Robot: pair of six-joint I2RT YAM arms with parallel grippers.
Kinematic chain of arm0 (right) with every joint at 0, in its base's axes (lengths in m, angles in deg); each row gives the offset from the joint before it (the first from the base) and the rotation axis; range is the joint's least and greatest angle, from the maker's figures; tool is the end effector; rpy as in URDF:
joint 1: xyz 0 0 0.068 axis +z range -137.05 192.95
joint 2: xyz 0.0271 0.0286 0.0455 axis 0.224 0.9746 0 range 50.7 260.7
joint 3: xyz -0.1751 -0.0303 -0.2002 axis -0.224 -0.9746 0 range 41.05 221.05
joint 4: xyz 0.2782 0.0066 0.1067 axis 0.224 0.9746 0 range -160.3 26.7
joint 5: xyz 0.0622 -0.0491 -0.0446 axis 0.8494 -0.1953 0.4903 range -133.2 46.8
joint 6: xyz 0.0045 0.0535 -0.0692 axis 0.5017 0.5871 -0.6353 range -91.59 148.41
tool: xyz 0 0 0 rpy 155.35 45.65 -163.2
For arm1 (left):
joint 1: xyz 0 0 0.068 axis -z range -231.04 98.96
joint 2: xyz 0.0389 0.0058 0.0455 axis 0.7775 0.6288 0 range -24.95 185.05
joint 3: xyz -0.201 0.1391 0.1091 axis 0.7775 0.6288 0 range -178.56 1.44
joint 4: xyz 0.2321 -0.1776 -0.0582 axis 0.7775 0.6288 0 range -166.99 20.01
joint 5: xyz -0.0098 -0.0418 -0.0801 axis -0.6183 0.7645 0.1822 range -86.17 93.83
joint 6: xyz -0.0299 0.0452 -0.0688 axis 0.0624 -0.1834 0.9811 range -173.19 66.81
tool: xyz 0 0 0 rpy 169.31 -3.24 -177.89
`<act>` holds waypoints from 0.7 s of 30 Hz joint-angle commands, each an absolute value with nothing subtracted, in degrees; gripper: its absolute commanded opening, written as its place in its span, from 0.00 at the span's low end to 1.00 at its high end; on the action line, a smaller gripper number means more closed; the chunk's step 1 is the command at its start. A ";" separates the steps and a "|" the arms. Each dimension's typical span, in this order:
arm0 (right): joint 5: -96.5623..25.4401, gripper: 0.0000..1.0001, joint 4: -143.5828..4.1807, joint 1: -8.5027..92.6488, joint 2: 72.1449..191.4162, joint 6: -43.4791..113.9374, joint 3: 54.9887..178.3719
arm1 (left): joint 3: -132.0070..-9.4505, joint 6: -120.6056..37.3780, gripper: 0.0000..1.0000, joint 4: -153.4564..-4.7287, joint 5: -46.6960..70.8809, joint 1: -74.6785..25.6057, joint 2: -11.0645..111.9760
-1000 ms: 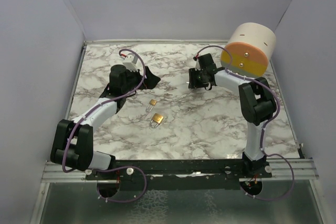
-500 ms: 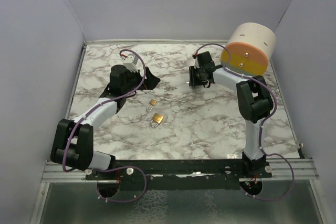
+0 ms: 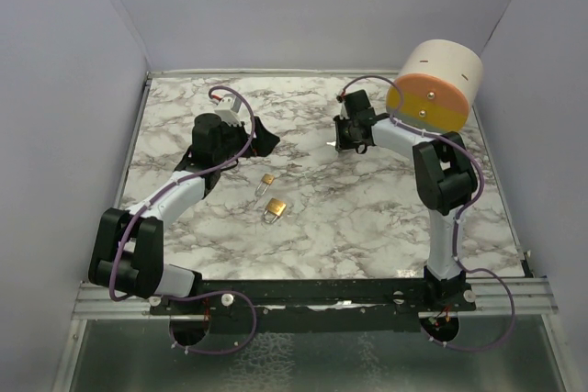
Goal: Unlock with the key
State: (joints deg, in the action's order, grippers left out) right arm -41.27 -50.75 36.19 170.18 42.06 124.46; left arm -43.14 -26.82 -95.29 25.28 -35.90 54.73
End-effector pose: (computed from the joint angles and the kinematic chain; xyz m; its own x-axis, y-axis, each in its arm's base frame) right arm 0.4561 0.1988 0.0951 -0.8341 -0.1015 -0.5422 -0.2213 0.9619 0.1604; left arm 0.3595 -0.1267 0.2116 -0.5080 -0.2909 -0.8107 0.3966 0.7565 -0.5200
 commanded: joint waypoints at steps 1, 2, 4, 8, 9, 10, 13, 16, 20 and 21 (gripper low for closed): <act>-44.59 0.10 -50.69 36.04 171.98 41.01 124.00 | -43.34 -27.13 0.99 -95.49 24.48 -35.61 55.05; -44.65 0.08 -51.61 36.02 171.43 40.84 123.42 | -43.37 -27.11 0.99 -95.53 24.47 -35.62 55.05; -44.69 0.05 -53.64 36.06 170.02 40.18 121.97 | -43.43 -27.11 0.99 -95.61 24.36 -35.51 55.22; -44.70 0.01 -58.36 36.05 166.52 39.16 118.58 | -43.40 -26.93 0.99 -96.51 24.59 -35.28 55.81; -44.49 0.01 -59.66 36.05 165.46 38.77 117.51 | -43.50 -26.86 0.99 -96.81 24.74 -35.06 55.93; -44.33 0.01 -61.21 36.02 164.28 38.44 116.39 | -43.41 -26.91 0.99 -97.18 24.78 -34.91 56.11; -43.02 0.01 -65.46 36.05 160.69 37.27 113.17 | -43.43 -26.99 0.99 -98.78 25.18 -34.19 56.73; -40.72 0.01 -67.08 36.01 157.99 36.33 111.62 | -43.62 -27.00 0.99 -100.41 25.63 -33.40 57.41; -36.17 0.01 -66.28 36.06 155.11 35.48 111.61 | -43.97 -26.68 0.99 -102.36 26.16 -32.49 58.75; -35.01 0.01 -65.50 36.00 154.49 35.41 112.05 | -44.07 -26.80 0.99 -102.69 26.20 -32.35 58.99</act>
